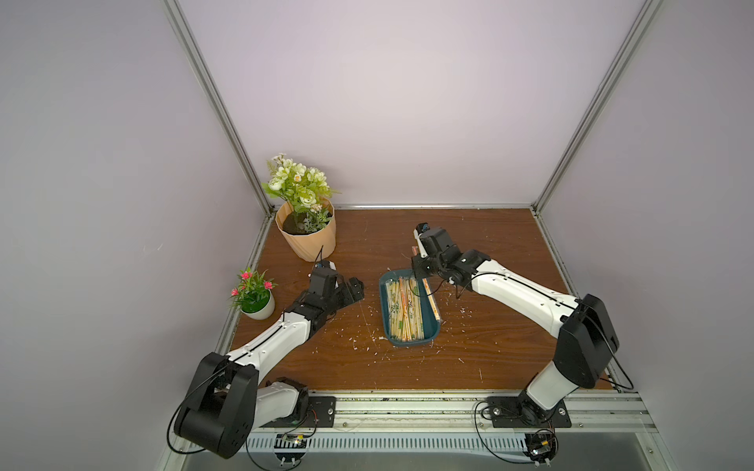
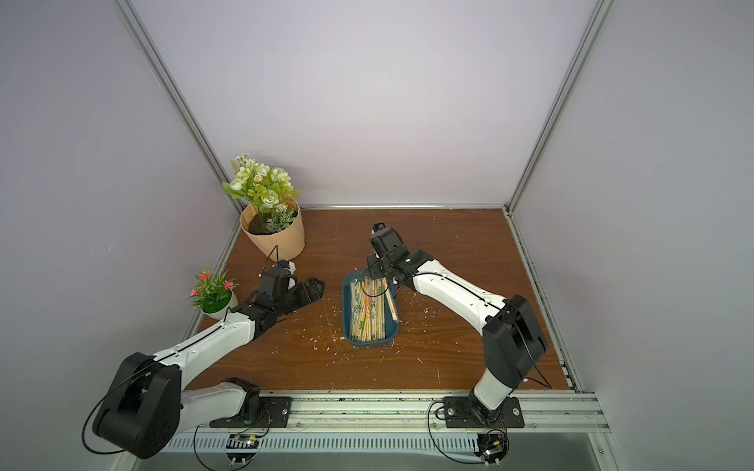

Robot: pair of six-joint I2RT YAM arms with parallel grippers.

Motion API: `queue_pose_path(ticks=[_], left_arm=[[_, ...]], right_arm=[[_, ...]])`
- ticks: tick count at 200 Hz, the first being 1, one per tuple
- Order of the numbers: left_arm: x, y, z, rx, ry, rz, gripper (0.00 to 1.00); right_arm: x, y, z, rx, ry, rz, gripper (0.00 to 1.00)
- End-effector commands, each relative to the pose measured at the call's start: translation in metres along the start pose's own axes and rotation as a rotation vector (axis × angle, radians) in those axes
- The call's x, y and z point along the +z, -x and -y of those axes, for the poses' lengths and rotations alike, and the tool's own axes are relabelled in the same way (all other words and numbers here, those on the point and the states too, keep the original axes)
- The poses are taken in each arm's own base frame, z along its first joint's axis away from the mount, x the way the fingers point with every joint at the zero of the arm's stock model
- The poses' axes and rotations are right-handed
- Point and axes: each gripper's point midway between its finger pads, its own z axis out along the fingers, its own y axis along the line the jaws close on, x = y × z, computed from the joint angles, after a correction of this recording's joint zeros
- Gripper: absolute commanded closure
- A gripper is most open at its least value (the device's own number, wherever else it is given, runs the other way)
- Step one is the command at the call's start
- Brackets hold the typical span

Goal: Take the paired disposable chopsticks out of the storage box
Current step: Place the paired disposable chopsticks at the center of the board.

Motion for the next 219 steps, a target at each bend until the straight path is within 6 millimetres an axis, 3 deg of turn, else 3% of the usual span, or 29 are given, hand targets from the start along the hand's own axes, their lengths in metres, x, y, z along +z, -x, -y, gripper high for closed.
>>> queue_pose_path(ticks=[1,40,77,159,187,219], left_arm=[[-0.005,0.009,0.011,0.014,-0.039,0.016,0.02],[-0.004,0.007,0.014,0.011,-0.055,0.006,0.02],[0.001,0.007,0.02,0.013,-0.072,-0.002,0.02],[0.01,0.001,0.025,0.02,-0.074,-0.03,0.02],[0.012,0.0,0.028,0.033,-0.071,-0.039,0.02],[0.014,-0.002,0.028,0.031,-0.071,-0.043,0.02]], right_arm=[[-0.006,-0.003,0.049,0.021,-0.1,0.021,0.96],[0.0,-0.039,0.117,0.036,-0.286,0.009,0.96],[0.012,-0.073,0.152,0.053,-0.407,-0.054,0.96],[0.03,-0.096,0.169,0.088,-0.443,-0.098,0.93],[0.034,-0.097,0.172,0.109,-0.442,-0.109,0.76],[0.031,-0.093,0.168,0.129,-0.412,-0.104,0.66]])
